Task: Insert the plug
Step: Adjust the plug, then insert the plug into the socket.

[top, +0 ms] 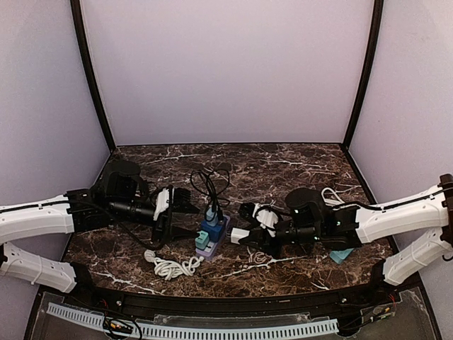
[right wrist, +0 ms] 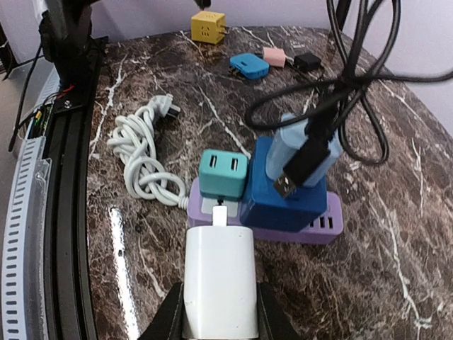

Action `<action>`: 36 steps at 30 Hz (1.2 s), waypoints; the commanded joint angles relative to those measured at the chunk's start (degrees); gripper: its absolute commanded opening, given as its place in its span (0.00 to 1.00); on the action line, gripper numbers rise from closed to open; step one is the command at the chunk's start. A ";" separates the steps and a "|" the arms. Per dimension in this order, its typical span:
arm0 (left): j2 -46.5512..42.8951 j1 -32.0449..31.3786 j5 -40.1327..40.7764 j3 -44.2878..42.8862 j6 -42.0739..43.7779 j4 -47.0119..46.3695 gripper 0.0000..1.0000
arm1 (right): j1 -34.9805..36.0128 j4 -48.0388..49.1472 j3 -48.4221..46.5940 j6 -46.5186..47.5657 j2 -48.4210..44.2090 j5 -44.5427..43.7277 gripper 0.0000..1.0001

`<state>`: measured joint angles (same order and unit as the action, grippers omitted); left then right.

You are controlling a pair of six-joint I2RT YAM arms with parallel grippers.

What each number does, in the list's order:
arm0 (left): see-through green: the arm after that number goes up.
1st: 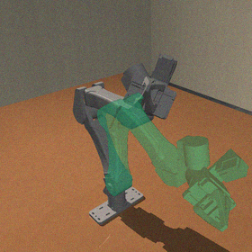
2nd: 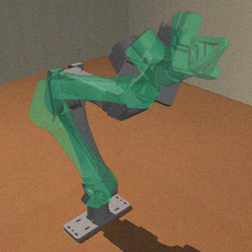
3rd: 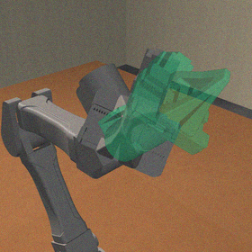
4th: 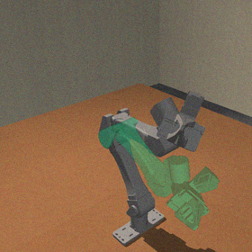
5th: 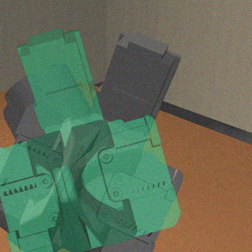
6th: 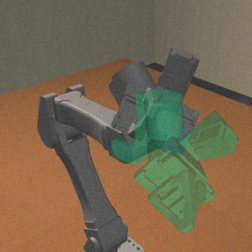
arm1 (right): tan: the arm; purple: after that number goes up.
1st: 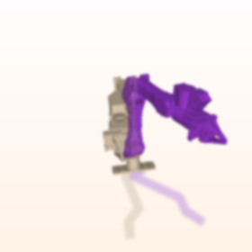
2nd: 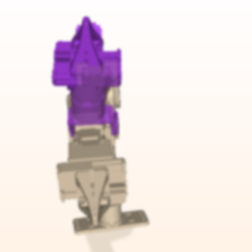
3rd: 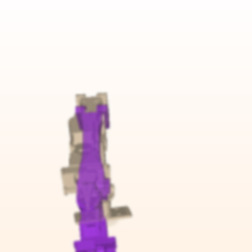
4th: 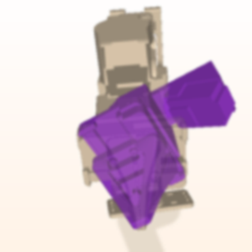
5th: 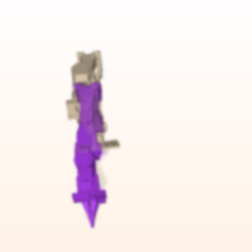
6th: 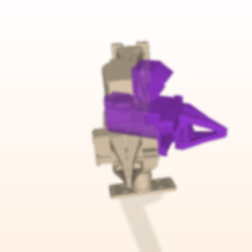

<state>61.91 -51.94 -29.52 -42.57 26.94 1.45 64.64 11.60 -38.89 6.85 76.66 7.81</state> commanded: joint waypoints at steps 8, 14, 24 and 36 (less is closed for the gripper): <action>3.05 9.39 5.47 11.18 -6.80 -6.95 0.63 | -3.17 15.16 7.18 -5.39 5.55 -4.07 0.00; 10.40 10.22 4.82 15.21 -12.05 -24.08 0.70 | -4.09 23.26 7.74 -4.29 9.69 -0.56 0.00; 16.70 14.38 -6.21 19.12 -25.04 -45.35 0.63 | -4.16 21.69 4.07 -4.58 16.36 -2.88 0.00; 26.16 14.34 1.61 21.81 -35.53 -61.01 0.51 | -4.51 20.01 0.51 -4.56 20.28 -3.42 0.00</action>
<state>87.59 -37.78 -32.14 -20.95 -3.03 -52.97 60.71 31.44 -37.36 2.33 96.07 4.64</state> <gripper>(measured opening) 0.533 0.249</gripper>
